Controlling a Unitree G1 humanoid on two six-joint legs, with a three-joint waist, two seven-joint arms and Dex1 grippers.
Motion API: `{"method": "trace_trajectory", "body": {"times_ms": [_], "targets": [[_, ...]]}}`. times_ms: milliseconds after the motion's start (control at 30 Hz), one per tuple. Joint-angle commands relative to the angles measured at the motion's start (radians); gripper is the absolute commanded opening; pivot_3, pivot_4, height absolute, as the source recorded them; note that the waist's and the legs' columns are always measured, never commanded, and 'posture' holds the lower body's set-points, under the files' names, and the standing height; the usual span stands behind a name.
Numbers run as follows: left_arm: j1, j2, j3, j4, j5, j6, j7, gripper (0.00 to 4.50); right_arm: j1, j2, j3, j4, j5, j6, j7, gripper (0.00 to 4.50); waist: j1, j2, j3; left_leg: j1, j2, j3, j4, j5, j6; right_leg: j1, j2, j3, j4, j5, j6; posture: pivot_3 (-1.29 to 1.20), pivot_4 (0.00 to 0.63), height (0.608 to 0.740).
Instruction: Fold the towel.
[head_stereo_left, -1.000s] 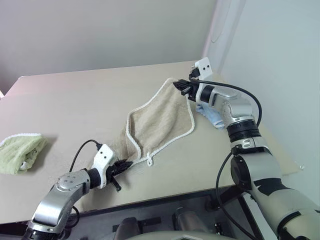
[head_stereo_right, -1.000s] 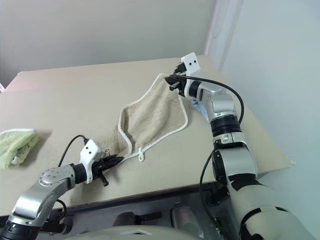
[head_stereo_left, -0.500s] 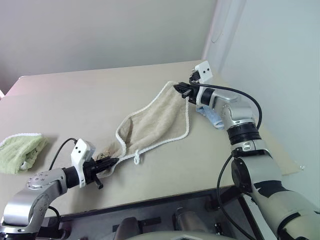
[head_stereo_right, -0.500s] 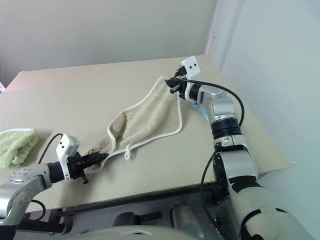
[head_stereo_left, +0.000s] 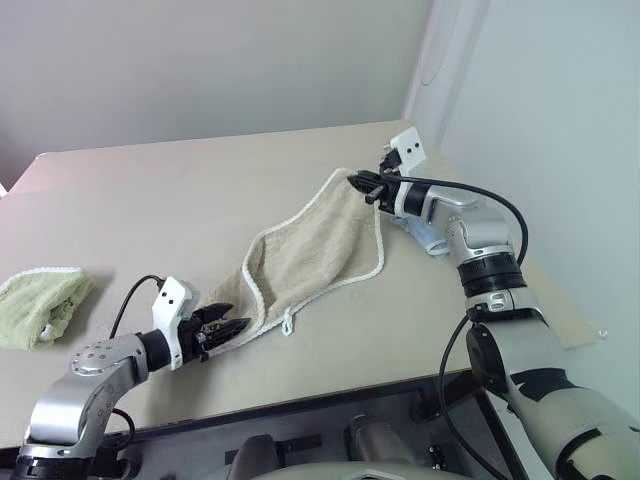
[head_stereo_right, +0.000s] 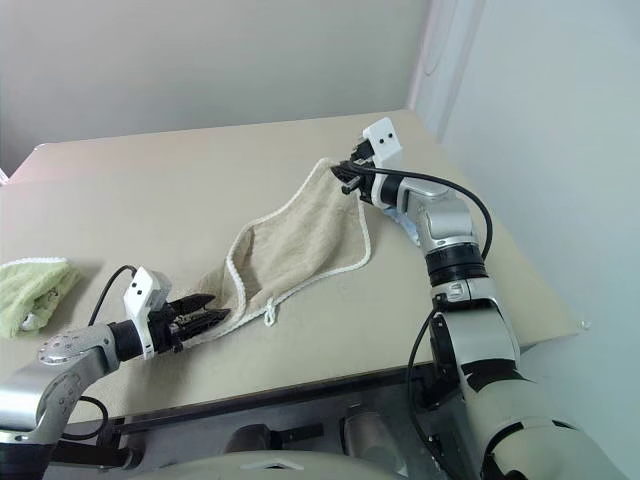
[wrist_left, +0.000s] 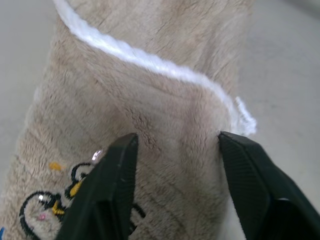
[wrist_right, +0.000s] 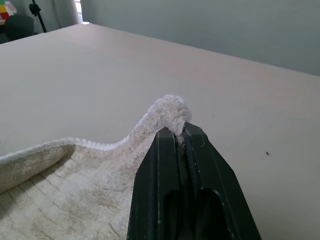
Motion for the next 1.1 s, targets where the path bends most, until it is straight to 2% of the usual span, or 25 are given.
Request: {"method": "trace_trajectory", "body": {"times_ms": [33, 367, 667, 833, 933, 1067, 1100], "targets": [[0.001, -0.002, -0.023, -0.017, 0.024, -0.034, -0.006, 2.55, -0.016, -0.003, -0.01, -0.05, 0.017, -0.004, -0.006, 0.0, 0.0, 0.0, 0.0, 0.0, 0.0, 0.0, 0.0, 0.0, 0.0, 0.0, 0.0, 0.0, 0.0, 0.0, 0.0, 0.0, 0.0, 0.74], [-0.033, -0.06, -0.053, -0.032, 0.017, -0.036, 0.006, 2.55, -0.012, -0.001, -0.012, -0.055, 0.02, 0.007, -0.019, 0.0, 0.001, 0.0, 0.0, 0.0, 0.0, 0.0, 0.0, 0.0, 0.0, 0.0, 0.0, 0.0, 0.0, 0.0, 0.0, 0.0, 0.0, 0.74], [-0.055, -0.062, -0.168, 0.007, 0.128, -0.074, 0.021, 2.55, -0.015, -0.003, -0.016, -0.047, 0.018, 0.006, -0.032, 0.0, 0.001, 0.0, 0.0, 0.0, 0.0, 0.0, 0.0, 0.0, 0.0, 0.0, 0.0, 0.0, 0.0, 0.0, 0.0, 0.0, 0.0, 0.74], [-0.06, -0.084, -0.142, -0.003, 0.094, -0.053, 0.033, 2.55, -0.016, -0.005, -0.019, -0.044, 0.019, 0.006, -0.039, 0.0, 0.001, 0.0, 0.0, 0.0, 0.0, 0.0, 0.001, 0.0, 0.0, 0.0, 0.0, 0.0, 0.0, 0.0, 0.0, 0.0, 0.0, 0.74], [-0.05, -0.072, -0.123, -0.005, 0.085, -0.054, 0.024, 1.64, -0.013, -0.007, -0.019, -0.045, 0.019, 0.008, -0.042, 0.0, 0.001, 0.0, 0.0, 0.0, 0.0, 0.0, 0.001, 0.0, 0.0, 0.0, 0.0, 0.0, 0.0, 0.0, 0.0, 0.0, 0.0, 0.74], [-0.035, -0.055, -0.093, -0.006, 0.062, -0.041, 0.008, 0.13, -0.008, -0.008, -0.019, -0.046, 0.02, 0.01, -0.043, 0.0, 0.0, 0.0, 0.0, 0.0, 0.0, 0.0, 0.001, 0.0, 0.0, 0.0, 0.0, 0.0, 0.0, 0.0, 0.0, 0.0, 0.0, 0.74], [-0.035, -0.054, -0.09, -0.005, 0.059, -0.04, 0.007, 0.02, -0.008, -0.008, -0.019, -0.046, 0.02, 0.01, -0.044, 0.0, 0.001, 0.0, 0.0, 0.0, 0.0, 0.0, 0.001, 0.0, 0.0, 0.0, 0.0, 0.0, 0.0, 0.0, 0.0, 0.0, 0.0, 0.74]]}}
